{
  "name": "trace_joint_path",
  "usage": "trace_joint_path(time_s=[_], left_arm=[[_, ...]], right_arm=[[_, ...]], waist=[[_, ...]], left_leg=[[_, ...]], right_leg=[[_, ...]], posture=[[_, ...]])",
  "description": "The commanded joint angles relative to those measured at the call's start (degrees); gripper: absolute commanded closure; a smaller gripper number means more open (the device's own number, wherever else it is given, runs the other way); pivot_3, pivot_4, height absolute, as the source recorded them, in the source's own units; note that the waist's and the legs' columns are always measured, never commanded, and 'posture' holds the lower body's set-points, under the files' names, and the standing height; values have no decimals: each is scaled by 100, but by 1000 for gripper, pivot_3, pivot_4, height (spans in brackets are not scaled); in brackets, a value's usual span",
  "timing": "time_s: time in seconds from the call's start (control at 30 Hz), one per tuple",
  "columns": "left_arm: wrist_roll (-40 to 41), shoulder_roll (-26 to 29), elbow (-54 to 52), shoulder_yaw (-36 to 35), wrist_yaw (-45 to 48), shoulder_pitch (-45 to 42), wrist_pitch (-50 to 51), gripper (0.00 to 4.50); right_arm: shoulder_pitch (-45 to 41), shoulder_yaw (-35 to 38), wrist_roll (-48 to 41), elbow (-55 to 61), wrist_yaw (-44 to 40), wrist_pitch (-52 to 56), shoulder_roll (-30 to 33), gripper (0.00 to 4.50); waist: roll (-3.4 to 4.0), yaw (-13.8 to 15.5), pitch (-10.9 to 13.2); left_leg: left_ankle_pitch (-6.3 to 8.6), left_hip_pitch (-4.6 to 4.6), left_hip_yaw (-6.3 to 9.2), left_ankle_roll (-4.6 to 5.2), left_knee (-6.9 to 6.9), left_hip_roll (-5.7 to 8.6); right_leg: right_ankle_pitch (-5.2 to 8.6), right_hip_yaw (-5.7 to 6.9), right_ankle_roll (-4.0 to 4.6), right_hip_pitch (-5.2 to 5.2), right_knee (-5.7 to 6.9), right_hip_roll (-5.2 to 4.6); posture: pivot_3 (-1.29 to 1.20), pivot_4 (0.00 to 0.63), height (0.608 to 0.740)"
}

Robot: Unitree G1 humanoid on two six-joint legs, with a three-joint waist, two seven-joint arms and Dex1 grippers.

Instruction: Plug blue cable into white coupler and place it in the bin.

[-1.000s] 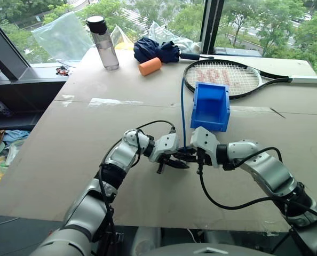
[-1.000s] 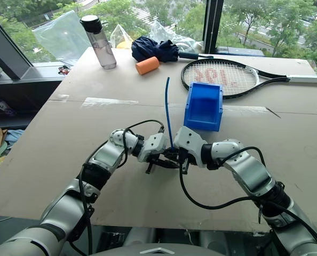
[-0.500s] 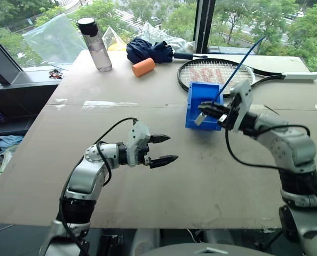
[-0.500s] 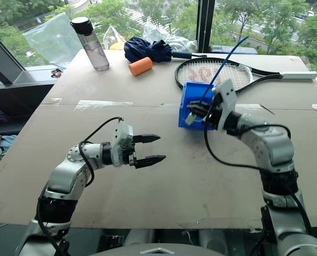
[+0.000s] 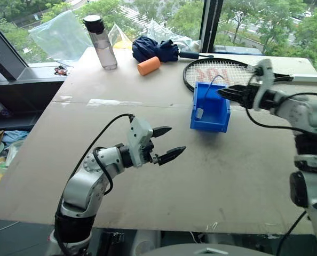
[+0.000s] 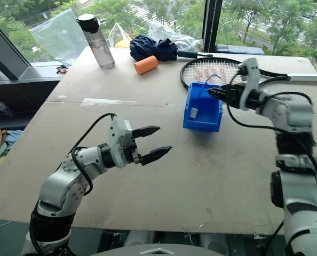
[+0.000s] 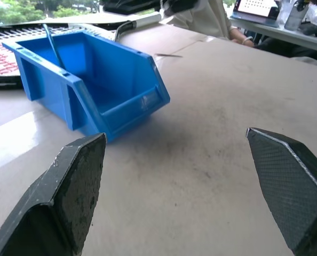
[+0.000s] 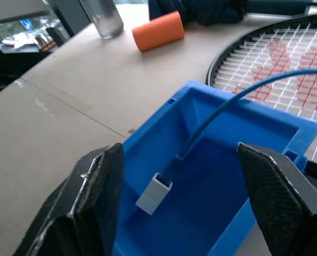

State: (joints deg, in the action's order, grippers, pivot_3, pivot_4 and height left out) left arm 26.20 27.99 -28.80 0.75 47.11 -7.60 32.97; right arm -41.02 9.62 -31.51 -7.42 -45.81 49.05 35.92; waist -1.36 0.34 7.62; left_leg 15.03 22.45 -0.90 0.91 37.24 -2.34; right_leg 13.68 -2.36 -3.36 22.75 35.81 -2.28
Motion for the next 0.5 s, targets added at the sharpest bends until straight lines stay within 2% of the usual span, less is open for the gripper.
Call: trace_joint_path(time_s=[0.03, 0.13, 0.3, 0.4, 0.5], left_arm=[[240, 290, -397, -222, 63, 345, 47, 227], [470, 683, -518, -586, 233, 817, 110, 227], [547, 1386, -371, -1189, 650, 1609, -39, 227], [493, 1684, -190, -1501, 922, 2057, -237, 227], [636, 1777, -67, -1602, 1055, 2070, -268, 227]], right_arm=[[1610, 726, -326, 2061, -774, -548, 651, 1056], [3605, 1591, -73, 3204, -1217, -1330, 1003, 1056], [6076, 3066, 351, 3611, -1856, -2826, 707, 1056], [7182, 3610, 590, 3498, -2124, -3705, 347, 1056], [7716, 3764, 697, 3279, -2289, -4384, 151, 1056]], waist=[[0, 28, -1], [3, 29, -2], [19, -37, 3], [18, -48, 2], [21, -57, 4]], left_leg=[[5, 2, 3, 6, -1, 0], [6, -6, 0, 9, -1, -2], [6, -57, -31, 8, -2, -5], [7, -70, -30, 7, 2, -7], [7, -68, -28, 6, 1, -18]], right_leg=[[1, 3, -1, 0, -4, -1], [4, 1, -4, -2, 0, 0], [33, -29, -4, -22, 11, 4], [36, -29, -5, -27, 11, 5], [36, -43, -5, -17, 10, 1]], posture=[[0, 150, 740], [0, 150, 740], [0, 150, 740], [0, 150, 740], [0, 150, 740]])
